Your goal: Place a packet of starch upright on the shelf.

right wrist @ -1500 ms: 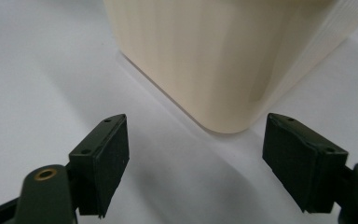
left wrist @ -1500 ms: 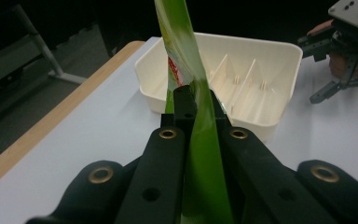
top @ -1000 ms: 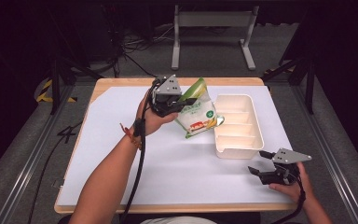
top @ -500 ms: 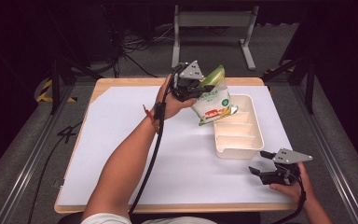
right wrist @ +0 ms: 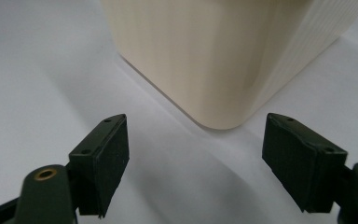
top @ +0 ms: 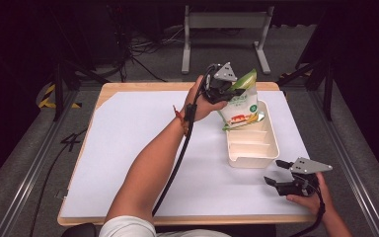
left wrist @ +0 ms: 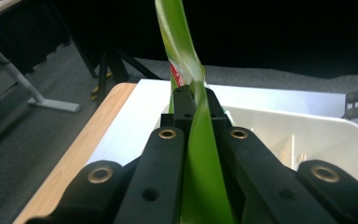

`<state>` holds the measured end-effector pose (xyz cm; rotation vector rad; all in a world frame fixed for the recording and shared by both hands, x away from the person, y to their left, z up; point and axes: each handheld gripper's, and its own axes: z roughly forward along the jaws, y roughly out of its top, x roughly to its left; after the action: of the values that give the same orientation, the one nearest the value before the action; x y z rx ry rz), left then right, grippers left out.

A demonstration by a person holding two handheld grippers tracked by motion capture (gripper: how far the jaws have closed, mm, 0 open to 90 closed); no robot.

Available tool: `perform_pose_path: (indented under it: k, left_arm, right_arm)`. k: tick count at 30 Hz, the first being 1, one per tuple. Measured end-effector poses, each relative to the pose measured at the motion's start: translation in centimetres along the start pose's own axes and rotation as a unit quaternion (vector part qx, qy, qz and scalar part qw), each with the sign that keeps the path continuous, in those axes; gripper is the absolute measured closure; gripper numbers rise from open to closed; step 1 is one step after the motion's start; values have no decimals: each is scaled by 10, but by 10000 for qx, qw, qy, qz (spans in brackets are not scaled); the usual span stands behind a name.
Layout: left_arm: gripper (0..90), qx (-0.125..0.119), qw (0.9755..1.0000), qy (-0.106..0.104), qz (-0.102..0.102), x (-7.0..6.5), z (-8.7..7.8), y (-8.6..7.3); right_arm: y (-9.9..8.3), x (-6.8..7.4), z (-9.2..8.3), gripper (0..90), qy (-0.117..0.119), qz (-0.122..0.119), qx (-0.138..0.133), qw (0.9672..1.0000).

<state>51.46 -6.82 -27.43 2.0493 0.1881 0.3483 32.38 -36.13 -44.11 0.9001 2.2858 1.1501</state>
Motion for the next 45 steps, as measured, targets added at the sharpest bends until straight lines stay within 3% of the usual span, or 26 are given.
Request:
perform_pose_path:
  k: [15,27,35,39,43,45]
  left_arm:
    - [891,-339,9991,-27,-264,3,14,6]
    - [882,252,9995,-162,-108,-5,38,-11]
    - [838,305,9993,-160,-129,-11,47,-16]
    - [786,159,9992,-155,-339,-9,47,-20]
    - [751,283,9992,-63,-263,-9,46,-23]
    - [733,265,9991,-65,-325,-8,44,-26]
  right_arm:
    - [-1,0,-1,224,5,16,15,10000]
    - [-1,0,-1,224,9,12,15,10000]
    - [-1,1,-1,224,10,0,-2,10000]
    - [-1,1,-1,224,9,-4,-5,10000]
    - [-1,1,-1,224,13,-18,3,10000]
    - [-1,1,-1,224,17,-14,10,10000]
